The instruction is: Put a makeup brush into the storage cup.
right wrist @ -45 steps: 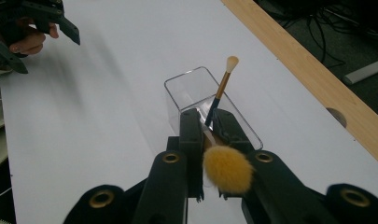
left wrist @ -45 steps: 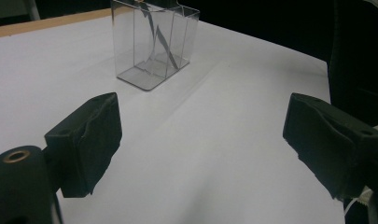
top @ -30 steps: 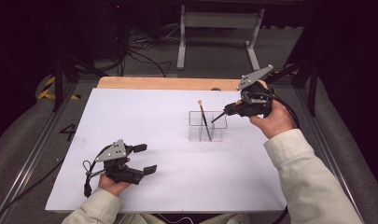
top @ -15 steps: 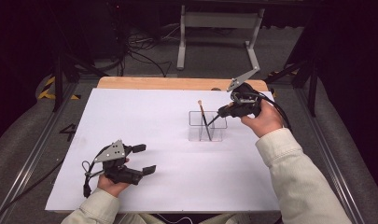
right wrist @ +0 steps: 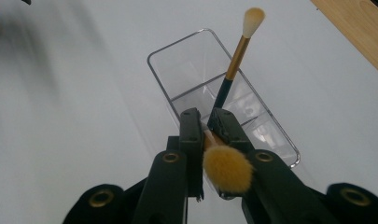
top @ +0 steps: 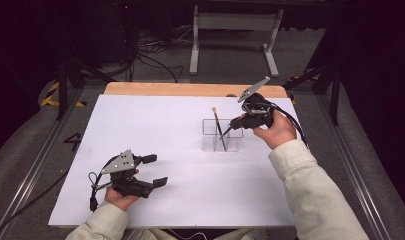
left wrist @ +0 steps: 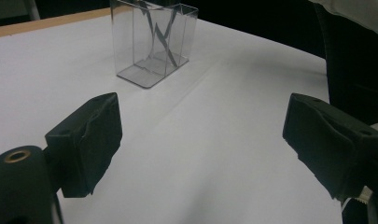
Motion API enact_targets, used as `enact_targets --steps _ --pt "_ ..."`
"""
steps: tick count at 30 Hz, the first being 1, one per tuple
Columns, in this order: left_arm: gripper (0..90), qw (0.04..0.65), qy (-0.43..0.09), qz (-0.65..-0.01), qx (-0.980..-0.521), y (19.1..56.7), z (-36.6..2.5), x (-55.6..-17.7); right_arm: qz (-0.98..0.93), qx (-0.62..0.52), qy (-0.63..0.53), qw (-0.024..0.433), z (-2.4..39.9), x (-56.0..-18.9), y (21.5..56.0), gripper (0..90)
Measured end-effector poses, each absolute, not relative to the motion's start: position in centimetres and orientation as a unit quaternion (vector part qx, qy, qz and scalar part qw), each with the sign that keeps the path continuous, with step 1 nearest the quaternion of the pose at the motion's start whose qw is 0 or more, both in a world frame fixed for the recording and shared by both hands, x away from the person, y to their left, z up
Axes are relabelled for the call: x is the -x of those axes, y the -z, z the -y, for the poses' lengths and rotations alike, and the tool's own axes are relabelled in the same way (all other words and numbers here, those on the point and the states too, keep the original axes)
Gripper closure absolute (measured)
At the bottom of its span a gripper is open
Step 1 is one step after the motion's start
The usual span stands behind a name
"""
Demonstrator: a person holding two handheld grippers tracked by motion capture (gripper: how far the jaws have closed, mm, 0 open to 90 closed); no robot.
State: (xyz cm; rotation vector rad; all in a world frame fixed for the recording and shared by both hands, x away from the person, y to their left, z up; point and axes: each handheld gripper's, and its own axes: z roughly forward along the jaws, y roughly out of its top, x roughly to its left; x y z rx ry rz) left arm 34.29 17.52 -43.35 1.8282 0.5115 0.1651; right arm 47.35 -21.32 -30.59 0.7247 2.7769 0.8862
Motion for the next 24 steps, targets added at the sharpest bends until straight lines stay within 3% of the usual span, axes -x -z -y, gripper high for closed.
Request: enact_targets --steps 24 --pt "12.7 0.578 -0.070 -0.216 -0.784 43.4 -17.5 -34.3 -0.922 -0.253 -0.285 0.063 21.0 -48.2 32.2 82.4"
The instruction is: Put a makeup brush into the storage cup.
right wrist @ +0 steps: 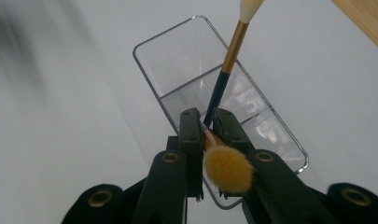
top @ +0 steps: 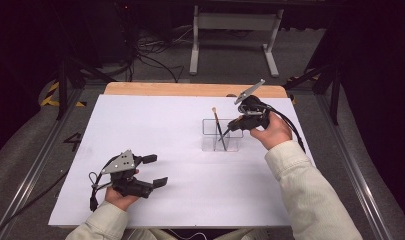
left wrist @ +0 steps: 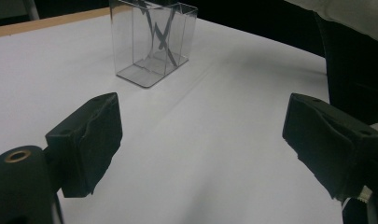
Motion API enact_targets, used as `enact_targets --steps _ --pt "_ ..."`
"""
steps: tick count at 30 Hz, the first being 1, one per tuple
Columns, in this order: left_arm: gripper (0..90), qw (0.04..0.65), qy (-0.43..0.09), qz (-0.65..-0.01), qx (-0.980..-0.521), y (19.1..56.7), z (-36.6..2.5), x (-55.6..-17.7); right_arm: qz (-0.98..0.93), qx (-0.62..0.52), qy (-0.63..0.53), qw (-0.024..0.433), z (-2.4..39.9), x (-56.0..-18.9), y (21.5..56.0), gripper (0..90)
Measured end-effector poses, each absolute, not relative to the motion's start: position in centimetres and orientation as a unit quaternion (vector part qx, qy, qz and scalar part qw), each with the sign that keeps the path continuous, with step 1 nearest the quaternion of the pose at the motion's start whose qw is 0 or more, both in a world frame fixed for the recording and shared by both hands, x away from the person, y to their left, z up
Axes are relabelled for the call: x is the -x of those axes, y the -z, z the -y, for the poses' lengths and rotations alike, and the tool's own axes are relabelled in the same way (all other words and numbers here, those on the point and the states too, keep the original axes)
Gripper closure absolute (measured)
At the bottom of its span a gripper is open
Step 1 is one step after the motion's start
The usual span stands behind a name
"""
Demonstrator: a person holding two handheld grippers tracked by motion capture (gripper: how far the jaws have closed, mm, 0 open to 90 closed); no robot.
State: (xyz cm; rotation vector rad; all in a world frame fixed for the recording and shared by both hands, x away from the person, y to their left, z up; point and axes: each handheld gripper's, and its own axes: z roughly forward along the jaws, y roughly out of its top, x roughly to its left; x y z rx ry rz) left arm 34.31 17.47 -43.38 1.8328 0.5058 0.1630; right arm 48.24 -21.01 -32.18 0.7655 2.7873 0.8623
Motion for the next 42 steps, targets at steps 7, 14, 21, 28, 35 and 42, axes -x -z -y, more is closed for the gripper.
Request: enact_targets --steps 7,14,21,28,35,42 --pt "12.9 0.578 -0.070 -0.215 -0.784 43.4 -17.5 -34.3 -0.914 -0.267 -0.299 0.057 21.6 -48.3 32.2 70.1" --pt "12.7 0.578 -0.069 -0.220 -0.783 43.3 -17.6 -34.3 -0.893 -0.267 -0.357 0.060 23.1 -47.6 31.4 41.3" --pt "12.6 0.578 -0.073 -0.220 -0.782 43.2 -18.0 -34.2 -0.861 -0.258 -0.422 0.118 25.0 -45.3 29.8 9.0" --pt "12.4 0.583 -0.076 -0.223 -0.778 43.0 -18.4 -34.1 -0.842 -0.255 -0.456 0.135 26.2 -43.5 29.1 0.0" --pt "12.3 0.587 -0.081 -0.232 -0.772 42.8 -19.5 -34.0 -0.795 -0.243 -0.529 0.173 28.0 -41.1 29.4 0.0" --pt "12.1 0.589 -0.091 -0.242 -0.766 42.6 -20.7 -33.7 -0.781 -0.242 -0.544 0.191 29.0 -38.9 29.9 0.0"
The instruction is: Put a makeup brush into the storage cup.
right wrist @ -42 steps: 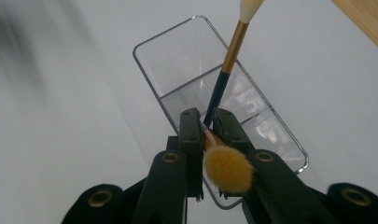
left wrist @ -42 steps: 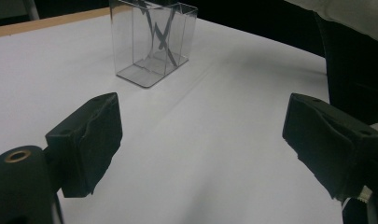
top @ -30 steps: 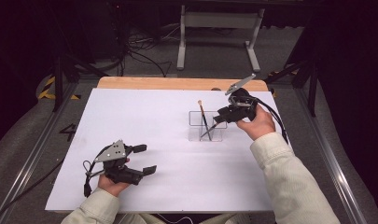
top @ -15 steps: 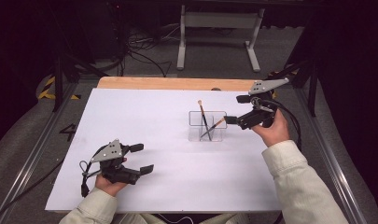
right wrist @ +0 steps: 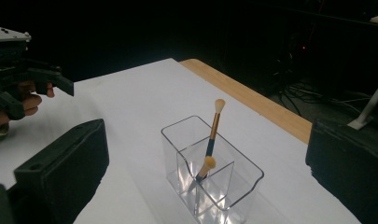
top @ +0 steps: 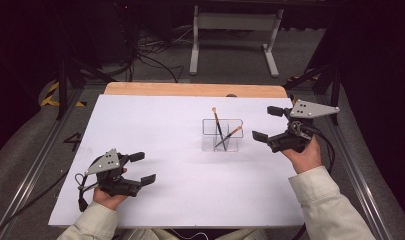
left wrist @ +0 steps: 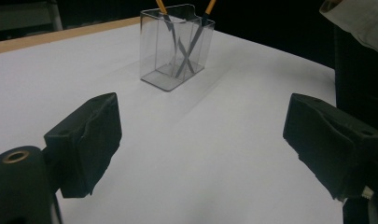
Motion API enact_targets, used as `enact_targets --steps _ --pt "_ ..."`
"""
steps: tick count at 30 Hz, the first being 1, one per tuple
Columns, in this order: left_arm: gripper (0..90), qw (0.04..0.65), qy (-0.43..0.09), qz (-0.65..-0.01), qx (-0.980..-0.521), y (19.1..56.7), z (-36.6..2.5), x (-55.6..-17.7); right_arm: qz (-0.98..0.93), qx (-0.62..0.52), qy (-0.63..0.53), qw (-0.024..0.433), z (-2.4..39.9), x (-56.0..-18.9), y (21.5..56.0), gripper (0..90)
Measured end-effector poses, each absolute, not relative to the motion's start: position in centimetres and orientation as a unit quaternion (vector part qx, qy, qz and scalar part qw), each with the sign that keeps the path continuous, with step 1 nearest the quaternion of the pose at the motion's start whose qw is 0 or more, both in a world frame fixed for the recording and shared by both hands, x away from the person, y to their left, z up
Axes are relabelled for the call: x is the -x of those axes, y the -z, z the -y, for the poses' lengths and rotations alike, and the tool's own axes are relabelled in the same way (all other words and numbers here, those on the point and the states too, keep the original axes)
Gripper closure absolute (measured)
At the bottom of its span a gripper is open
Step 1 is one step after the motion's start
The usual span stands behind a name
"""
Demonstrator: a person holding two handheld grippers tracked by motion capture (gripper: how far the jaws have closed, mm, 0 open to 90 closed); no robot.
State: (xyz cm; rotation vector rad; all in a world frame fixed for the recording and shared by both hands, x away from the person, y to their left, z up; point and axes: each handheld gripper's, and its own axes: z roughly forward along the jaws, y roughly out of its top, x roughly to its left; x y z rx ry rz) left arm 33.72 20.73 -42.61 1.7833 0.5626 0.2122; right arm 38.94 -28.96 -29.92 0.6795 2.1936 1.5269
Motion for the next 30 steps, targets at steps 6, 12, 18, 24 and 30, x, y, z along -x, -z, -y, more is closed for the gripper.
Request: enact_targets --steps 6,12,18,24,30 --pt "11.5 0.583 -0.104 -0.245 -0.767 42.7 -21.5 -33.4 -0.769 -0.255 -0.550 0.201 29.7 -37.4 31.2 0.0" --pt "10.7 0.586 -0.108 -0.248 -0.764 42.7 -22.1 -33.3 -0.758 -0.276 -0.558 0.199 30.8 -36.3 32.9 0.0" --pt "8.7 0.588 -0.115 -0.247 -0.761 42.7 -22.5 -33.0 -0.754 -0.289 -0.551 0.211 31.8 -35.5 34.7 0.0" --pt "7.9 0.590 -0.117 -0.252 -0.758 42.8 -22.9 -32.8 -0.745 -0.308 -0.556 0.203 32.6 -34.8 36.5 0.0" --pt "4.2 0.588 -0.122 -0.252 -0.758 43.0 -23.1 -32.9 -0.741 -0.310 -0.560 0.202 32.8 -34.5 38.1 0.0"
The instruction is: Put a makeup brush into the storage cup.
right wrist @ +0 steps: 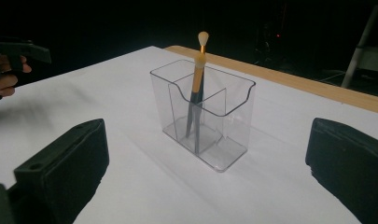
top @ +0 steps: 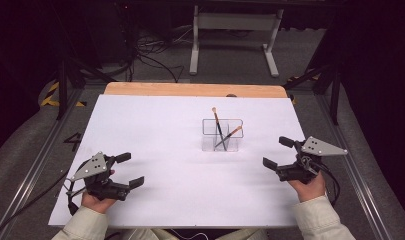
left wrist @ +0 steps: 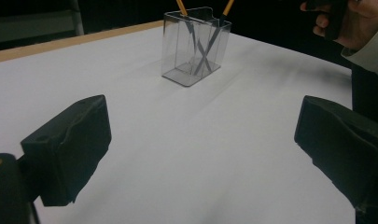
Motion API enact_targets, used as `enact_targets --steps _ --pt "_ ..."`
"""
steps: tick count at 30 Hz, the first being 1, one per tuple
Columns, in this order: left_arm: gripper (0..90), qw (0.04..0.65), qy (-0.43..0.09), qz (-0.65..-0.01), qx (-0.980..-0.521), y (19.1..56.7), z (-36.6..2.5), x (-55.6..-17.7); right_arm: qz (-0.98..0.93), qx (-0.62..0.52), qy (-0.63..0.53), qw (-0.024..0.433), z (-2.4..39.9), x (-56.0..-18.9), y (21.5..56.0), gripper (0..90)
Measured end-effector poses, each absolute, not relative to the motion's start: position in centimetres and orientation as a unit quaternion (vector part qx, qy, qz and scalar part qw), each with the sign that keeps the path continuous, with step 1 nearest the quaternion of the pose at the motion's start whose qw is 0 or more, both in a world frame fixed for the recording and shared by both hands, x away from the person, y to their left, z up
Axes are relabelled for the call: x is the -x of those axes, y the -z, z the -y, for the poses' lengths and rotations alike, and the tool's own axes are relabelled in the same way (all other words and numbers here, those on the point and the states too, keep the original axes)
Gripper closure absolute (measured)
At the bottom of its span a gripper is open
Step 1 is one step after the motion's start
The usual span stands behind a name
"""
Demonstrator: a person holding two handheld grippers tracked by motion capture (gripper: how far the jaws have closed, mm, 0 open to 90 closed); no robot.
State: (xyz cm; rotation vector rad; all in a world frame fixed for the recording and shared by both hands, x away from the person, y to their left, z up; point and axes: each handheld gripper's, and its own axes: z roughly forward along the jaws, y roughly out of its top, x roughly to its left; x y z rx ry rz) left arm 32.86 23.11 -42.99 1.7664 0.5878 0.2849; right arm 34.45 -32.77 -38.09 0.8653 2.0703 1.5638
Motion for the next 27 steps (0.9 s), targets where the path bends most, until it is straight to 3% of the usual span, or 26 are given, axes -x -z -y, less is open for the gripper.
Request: enact_targets --steps 27 --pt "2.8 0.584 -0.130 -0.266 -0.756 43.8 -23.7 -32.9 -0.728 -0.297 -0.576 0.224 32.8 -32.9 42.9 0.0"
